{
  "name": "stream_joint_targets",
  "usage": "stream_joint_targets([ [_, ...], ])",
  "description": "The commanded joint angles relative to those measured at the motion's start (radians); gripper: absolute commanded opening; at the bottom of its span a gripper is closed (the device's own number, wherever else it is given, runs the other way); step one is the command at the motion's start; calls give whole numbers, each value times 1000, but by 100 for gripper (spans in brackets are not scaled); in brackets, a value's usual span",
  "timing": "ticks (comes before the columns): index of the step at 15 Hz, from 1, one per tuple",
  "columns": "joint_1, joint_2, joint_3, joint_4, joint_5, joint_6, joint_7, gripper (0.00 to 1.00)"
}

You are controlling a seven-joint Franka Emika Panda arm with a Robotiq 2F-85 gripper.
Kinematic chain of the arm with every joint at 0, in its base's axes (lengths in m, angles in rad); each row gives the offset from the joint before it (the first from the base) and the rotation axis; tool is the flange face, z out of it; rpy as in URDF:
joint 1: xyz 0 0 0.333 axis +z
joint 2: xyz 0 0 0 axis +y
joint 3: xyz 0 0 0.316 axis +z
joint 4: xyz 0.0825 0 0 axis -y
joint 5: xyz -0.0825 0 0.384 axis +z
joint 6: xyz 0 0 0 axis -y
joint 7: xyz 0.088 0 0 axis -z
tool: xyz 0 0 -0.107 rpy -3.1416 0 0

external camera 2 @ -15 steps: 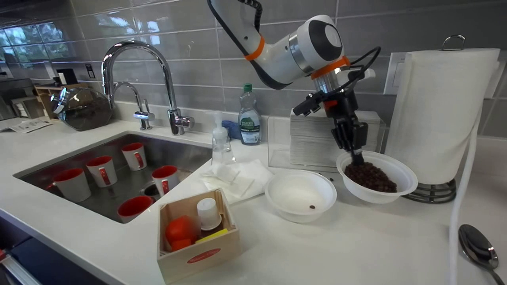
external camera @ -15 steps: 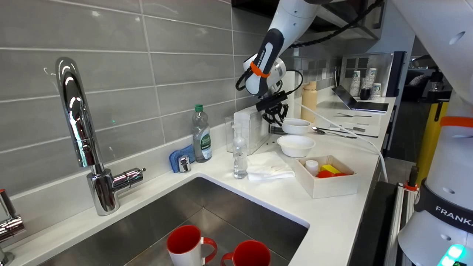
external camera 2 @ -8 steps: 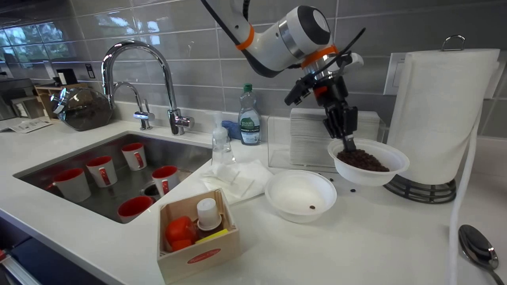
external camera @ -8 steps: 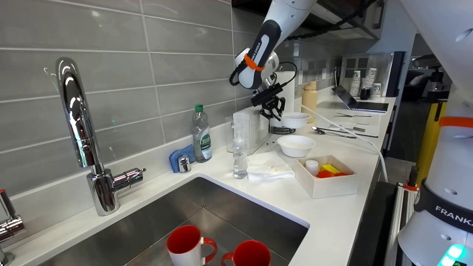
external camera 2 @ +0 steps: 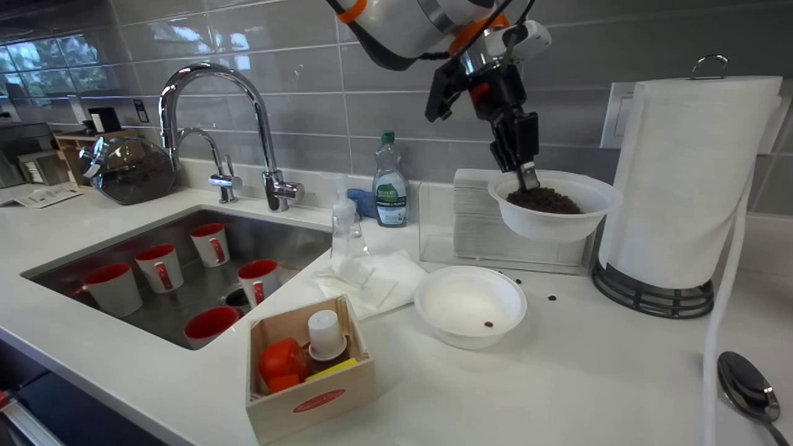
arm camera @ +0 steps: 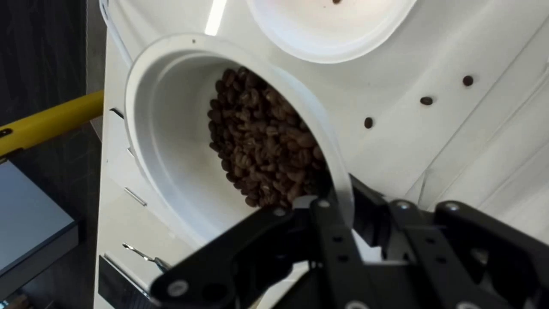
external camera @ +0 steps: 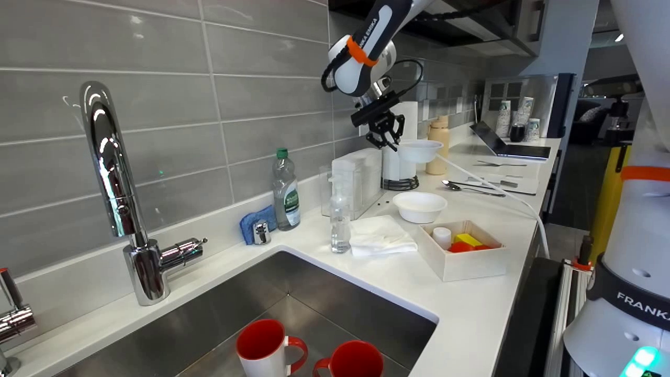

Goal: Pour the coffee beans from the bowl on the right and into the bowl on the left.

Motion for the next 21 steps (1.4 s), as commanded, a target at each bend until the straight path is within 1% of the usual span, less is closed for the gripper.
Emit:
stream_joint_targets([
  [1,-6,-184,34,-173,-49,-11,93,1],
  [5,-31,-329,82,-312,-34,22,174,1],
  [7,-49,-374,111,-362,-13,52,219,1],
  [11,-88,-438,155,-458,-12,165,299,1],
  [14,-117,-454,171,-515,-3,288,334,1],
  [17,-140,-440,179,-539,1,368,346,1],
  [21,-153,-422,185,-565,34,479,345,1],
])
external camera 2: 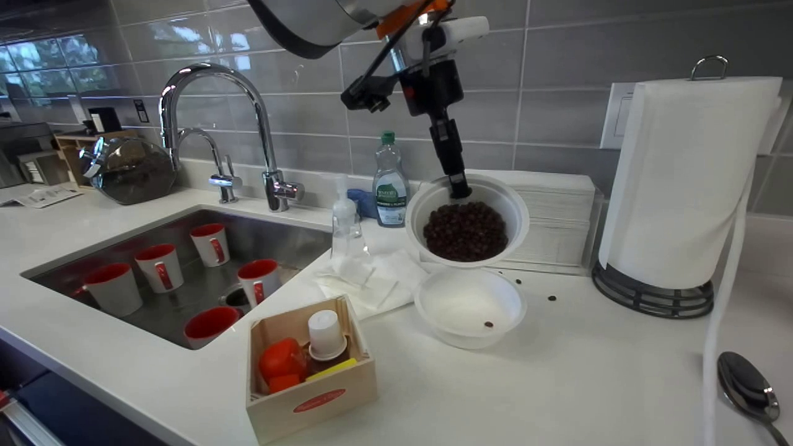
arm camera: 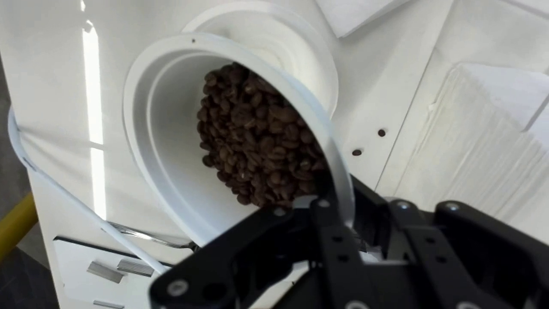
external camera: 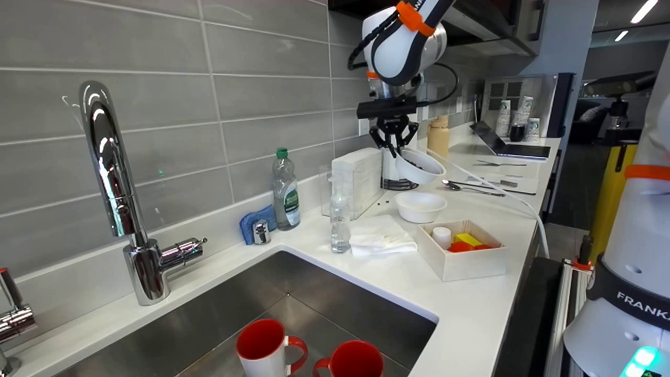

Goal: Pour the coffee beans from the bowl on the right and into the bowl on the left.

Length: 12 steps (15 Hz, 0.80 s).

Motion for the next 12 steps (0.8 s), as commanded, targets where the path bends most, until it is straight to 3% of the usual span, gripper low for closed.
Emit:
stream_joint_targets([
  [1,-23,-9,20,-38,43,110,11,1],
  [12,-44,-16,17,-125,181,397,-40,1],
])
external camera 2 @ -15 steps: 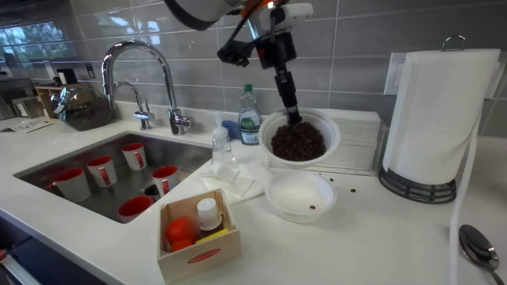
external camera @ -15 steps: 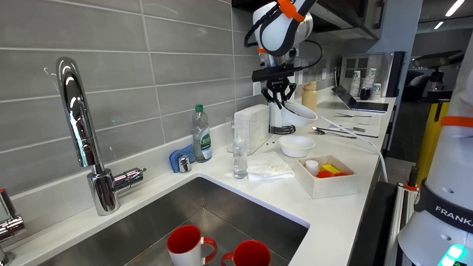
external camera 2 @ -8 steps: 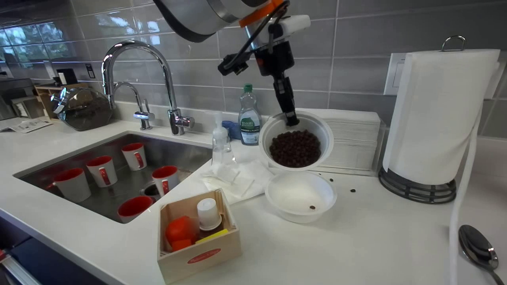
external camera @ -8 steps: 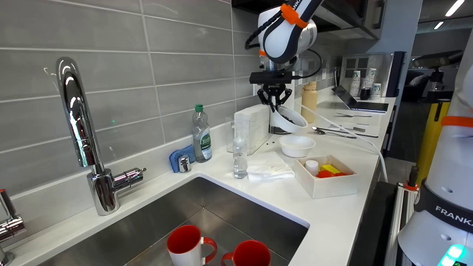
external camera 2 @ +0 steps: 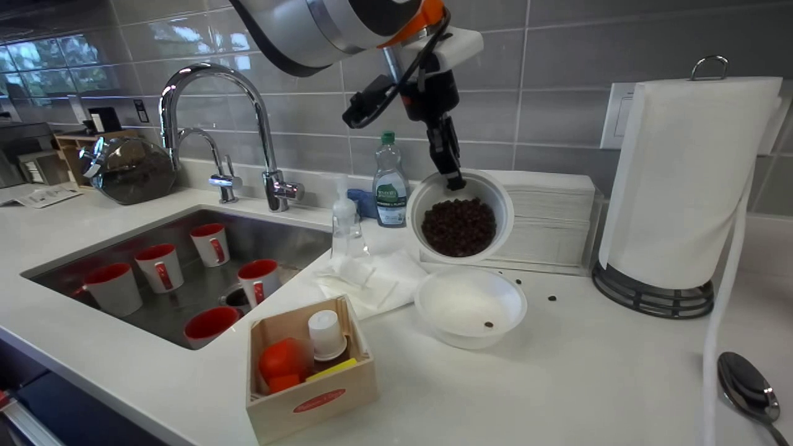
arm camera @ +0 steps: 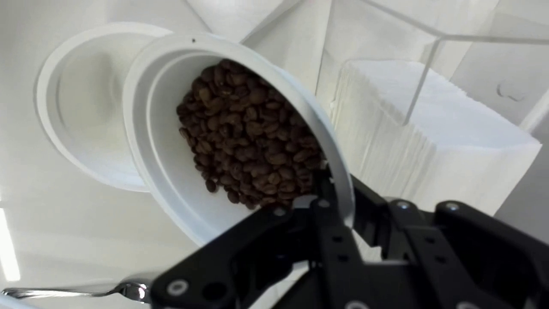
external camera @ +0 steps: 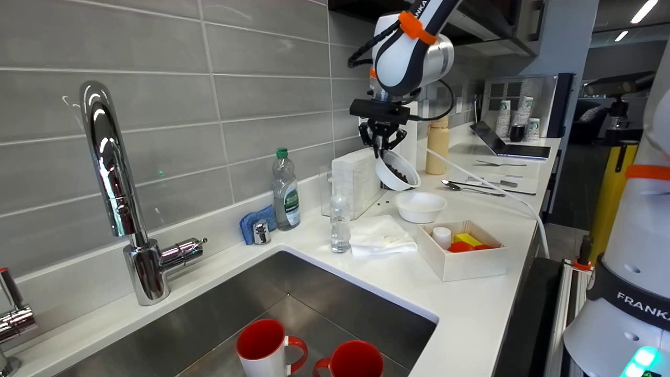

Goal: Pour the coffee beans from the bowl on the right and into the bowl on the left.

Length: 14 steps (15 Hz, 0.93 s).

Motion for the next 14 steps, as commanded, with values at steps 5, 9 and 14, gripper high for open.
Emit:
stream_joint_targets([
  [5,-48,-66,0,-112,87,191,-58,1],
  [9,-54,-90,-20,-160,61,267,-41,1],
  [14,-117,-114,-25,-219,-59,399,25,1],
])
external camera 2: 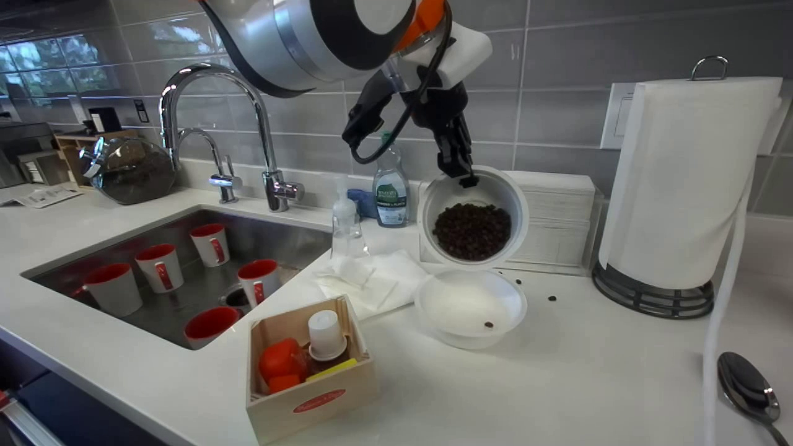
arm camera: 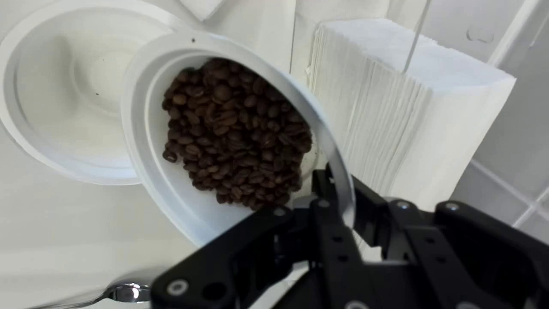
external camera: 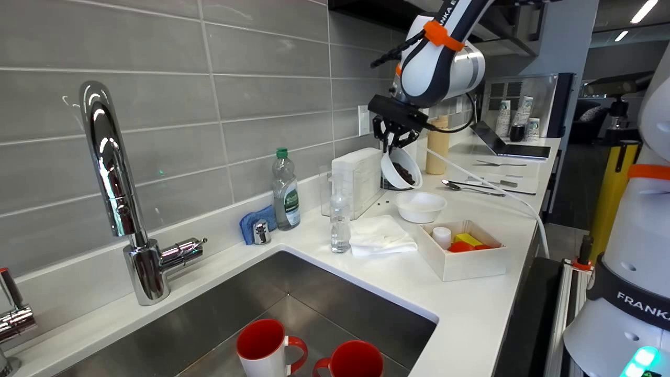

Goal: Pour the coffee beans from the bowl on the right and into the bowl on the left.

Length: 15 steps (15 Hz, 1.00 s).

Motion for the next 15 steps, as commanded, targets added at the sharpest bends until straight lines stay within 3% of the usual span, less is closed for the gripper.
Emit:
stream_joint_targets([
  [1,-70,-46,2,-63,-125,121,64,1],
  [9,-182,-58,58,-124,-229,199,95,1],
  [15,-337,-97,188,-166,-283,262,107,1],
])
